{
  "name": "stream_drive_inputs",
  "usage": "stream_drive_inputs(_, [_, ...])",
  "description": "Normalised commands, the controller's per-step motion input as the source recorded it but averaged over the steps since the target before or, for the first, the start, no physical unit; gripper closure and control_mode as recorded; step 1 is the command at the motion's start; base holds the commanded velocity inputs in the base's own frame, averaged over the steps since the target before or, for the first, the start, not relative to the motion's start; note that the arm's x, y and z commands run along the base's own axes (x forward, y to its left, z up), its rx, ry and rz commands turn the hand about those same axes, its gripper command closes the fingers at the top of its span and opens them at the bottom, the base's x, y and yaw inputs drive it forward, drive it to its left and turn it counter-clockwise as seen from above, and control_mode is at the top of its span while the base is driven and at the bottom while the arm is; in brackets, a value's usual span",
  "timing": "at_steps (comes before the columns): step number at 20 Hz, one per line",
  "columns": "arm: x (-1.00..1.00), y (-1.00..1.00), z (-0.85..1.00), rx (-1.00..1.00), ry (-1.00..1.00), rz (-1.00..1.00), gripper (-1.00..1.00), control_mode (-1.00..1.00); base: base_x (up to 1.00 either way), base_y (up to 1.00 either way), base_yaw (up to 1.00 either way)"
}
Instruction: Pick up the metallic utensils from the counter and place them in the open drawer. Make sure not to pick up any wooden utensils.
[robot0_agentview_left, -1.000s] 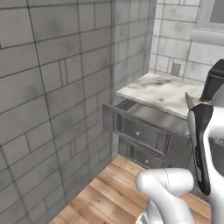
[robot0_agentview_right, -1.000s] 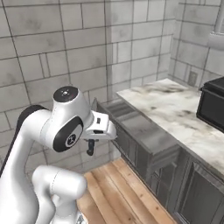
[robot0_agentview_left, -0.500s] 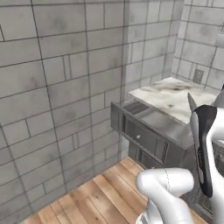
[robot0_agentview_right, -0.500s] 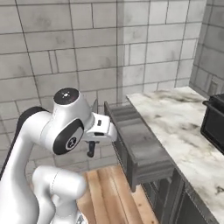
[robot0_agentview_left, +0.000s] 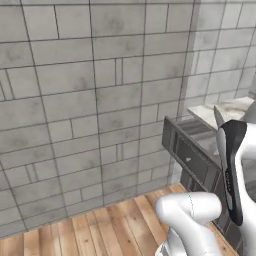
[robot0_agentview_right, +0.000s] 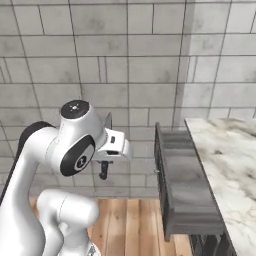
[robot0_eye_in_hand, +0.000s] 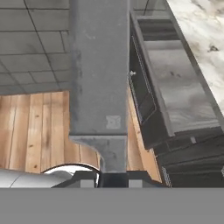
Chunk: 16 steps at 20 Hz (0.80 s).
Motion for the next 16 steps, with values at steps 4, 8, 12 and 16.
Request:
stream_drive_inputs(4, [0.00,0.00,0.00,0.00,0.00,0.00,1.00,1.00,-0.04,-0.59,0.30])
stream_drive_inputs(8, [0.00,0.00,0.00,0.00,0.00,0.00,1.00,1.00,0.00,-0.86,0.17])
stream_drive_inputs(12, [0.00,0.00,0.00,0.00,0.00,0.00,1.00,1.00,-0.08,-0.73,0.12])
stream_drive_inputs(16, [0.00,0.00,0.00,0.00,0.00,0.00,1.00,1.00,-0.44,-0.20,0.17])
